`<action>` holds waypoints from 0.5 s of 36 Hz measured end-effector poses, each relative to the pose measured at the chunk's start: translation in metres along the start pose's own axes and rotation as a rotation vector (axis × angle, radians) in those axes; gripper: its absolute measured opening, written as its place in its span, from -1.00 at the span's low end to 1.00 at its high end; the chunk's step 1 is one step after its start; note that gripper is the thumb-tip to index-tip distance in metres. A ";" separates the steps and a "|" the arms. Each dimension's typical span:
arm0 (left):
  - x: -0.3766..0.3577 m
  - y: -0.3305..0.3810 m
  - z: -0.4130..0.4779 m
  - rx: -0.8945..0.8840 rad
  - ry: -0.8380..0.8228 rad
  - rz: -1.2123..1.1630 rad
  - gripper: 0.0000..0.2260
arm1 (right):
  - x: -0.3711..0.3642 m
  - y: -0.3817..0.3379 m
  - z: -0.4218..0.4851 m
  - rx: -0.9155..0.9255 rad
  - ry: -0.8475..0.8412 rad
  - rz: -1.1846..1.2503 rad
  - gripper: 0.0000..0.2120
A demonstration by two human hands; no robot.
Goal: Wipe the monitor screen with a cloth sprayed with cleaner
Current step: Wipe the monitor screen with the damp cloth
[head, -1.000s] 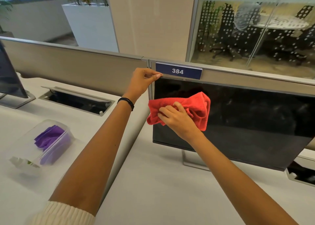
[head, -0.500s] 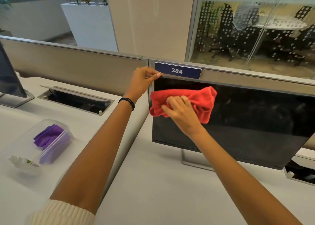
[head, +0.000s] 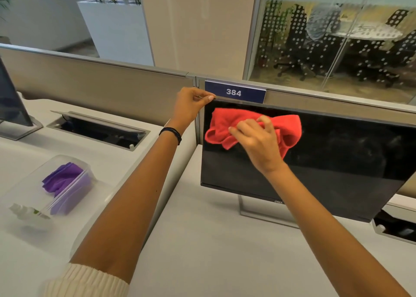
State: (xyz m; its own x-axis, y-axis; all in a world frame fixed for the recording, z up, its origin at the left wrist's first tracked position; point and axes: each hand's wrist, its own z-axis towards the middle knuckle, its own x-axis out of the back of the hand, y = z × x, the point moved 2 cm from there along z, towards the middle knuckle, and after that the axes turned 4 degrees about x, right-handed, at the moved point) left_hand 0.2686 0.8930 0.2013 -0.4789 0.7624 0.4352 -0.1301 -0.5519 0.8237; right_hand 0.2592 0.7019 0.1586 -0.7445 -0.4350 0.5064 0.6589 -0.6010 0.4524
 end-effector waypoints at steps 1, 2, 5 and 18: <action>0.000 0.000 0.000 0.003 0.003 -0.002 -0.82 | 0.002 0.008 0.001 -0.034 0.037 0.001 -0.83; 0.000 0.000 -0.001 0.008 0.004 -0.006 -0.81 | 0.004 0.015 0.001 -0.059 0.068 0.006 -0.85; 0.000 0.000 -0.003 0.017 0.005 -0.021 -0.81 | 0.004 0.025 -0.003 -0.085 0.110 0.035 -0.90; -0.001 0.001 -0.004 0.024 0.006 -0.032 -0.80 | -0.017 -0.015 -0.049 0.213 -0.280 0.224 -0.64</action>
State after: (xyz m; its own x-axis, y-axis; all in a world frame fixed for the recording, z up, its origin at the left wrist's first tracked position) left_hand 0.2652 0.8904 0.1997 -0.4801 0.7775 0.4062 -0.1249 -0.5189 0.8457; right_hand 0.2574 0.6852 0.1069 -0.5418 -0.3221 0.7763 0.8305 -0.3475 0.4354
